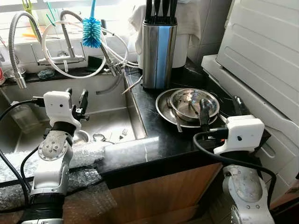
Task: Kitchen organization
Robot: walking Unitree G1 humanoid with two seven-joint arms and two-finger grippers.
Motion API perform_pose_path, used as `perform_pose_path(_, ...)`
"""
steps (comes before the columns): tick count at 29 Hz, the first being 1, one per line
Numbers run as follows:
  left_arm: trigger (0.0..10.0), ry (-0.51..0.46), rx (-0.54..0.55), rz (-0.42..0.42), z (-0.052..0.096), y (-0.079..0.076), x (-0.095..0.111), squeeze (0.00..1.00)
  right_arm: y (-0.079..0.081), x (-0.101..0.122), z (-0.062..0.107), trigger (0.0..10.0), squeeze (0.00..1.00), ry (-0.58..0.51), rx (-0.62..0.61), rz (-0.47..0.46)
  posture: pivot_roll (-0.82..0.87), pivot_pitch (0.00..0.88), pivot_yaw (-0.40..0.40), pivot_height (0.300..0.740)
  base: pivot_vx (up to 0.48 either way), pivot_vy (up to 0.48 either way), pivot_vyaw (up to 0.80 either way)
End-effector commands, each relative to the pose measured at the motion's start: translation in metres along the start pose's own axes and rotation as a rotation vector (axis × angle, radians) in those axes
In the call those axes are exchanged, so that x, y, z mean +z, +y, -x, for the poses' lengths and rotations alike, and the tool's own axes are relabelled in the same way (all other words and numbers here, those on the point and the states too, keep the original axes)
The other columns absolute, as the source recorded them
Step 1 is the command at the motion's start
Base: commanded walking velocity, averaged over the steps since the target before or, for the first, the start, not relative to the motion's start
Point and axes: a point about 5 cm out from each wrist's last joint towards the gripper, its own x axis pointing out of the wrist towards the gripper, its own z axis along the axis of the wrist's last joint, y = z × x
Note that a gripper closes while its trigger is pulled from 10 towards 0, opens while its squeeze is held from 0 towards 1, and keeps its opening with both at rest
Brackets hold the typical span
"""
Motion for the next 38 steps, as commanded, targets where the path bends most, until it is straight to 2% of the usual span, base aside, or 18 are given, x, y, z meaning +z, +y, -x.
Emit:
perform_pose_path(1, 10.0, -0.007, -0.003, 0.011, 0.000, -0.001, 0.004, 0.00, -0.002, 0.002, 0.000, 10.0, 0.00, -0.011, -0.003, -0.003, -0.18, 0.000, -0.006, 0.740, 0.000, 0.000, 0.00)
perform_pose_path(5, 10.0, 0.007, -0.007, 0.014, 0.005, -0.004, 0.002, 0.00, 0.006, -0.005, 0.016, 10.0, 0.00, 0.037, 0.060, -0.027, -0.17, 0.000, -0.016, 0.740, 0.000, 0.000, 0.00)
perform_pose_path(16, 10.0, 0.010, -0.025, 0.038, 0.006, -0.012, 0.000, 0.00, 0.002, -0.015, 0.019, 10.0, 0.00, 0.072, 0.097, -0.020, -0.17, 0.000, -0.021, 0.740, 0.000, 0.000, 0.00)
perform_pose_path(22, 10.0, 0.008, -0.036, 0.045, 0.004, -0.015, 0.001, 0.00, 0.003, -0.031, 0.024, 10.0, 0.00, 0.145, 0.141, -0.028, -0.17, 0.000, -0.019, 0.740, 0.000, 0.000, 0.00)
perform_pose_path(34, 10.0, 0.008, -0.038, 0.053, 0.000, -0.018, 0.002, 0.00, 0.000, -0.031, 0.014, 10.0, 0.00, 0.130, 0.165, -0.009, -0.17, 0.000, -0.025, 0.740, 0.000, 0.000, 0.00)
perform_pose_path(35, 10.0, 0.009, -0.037, 0.053, 0.000, -0.019, 0.002, 0.00, -0.001, -0.031, 0.013, 8.8, 0.00, 0.132, 0.165, -0.007, -0.17, 0.000, -0.026, 0.740, 0.000, 0.000, 0.00)
perform_pose_path(36, 10.0, 0.009, -0.036, 0.054, 0.000, -0.019, 0.002, 0.00, -0.001, -0.032, 0.013, 8.8, 0.00, 0.135, 0.165, -0.005, -0.17, 0.000, -0.028, 0.740, 0.000, 0.000, 0.00)
perform_pose_path(37, 10.0, 0.009, -0.036, 0.054, 0.000, -0.019, 0.002, 0.00, 0.000, -0.033, 0.012, 7.8, 0.00, 0.141, 0.169, -0.003, -0.17, 0.000, -0.029, 0.740, 0.000, 0.000, 0.00)
perform_pose_path(38, 10.0, 0.009, -0.035, 0.055, 0.000, -0.019, 0.002, 0.00, 0.000, -0.033, 0.012, 7.8, 0.00, 0.144, 0.171, -0.001, -0.17, 0.000, -0.029, 0.740, 0.000, 0.000, 0.00)
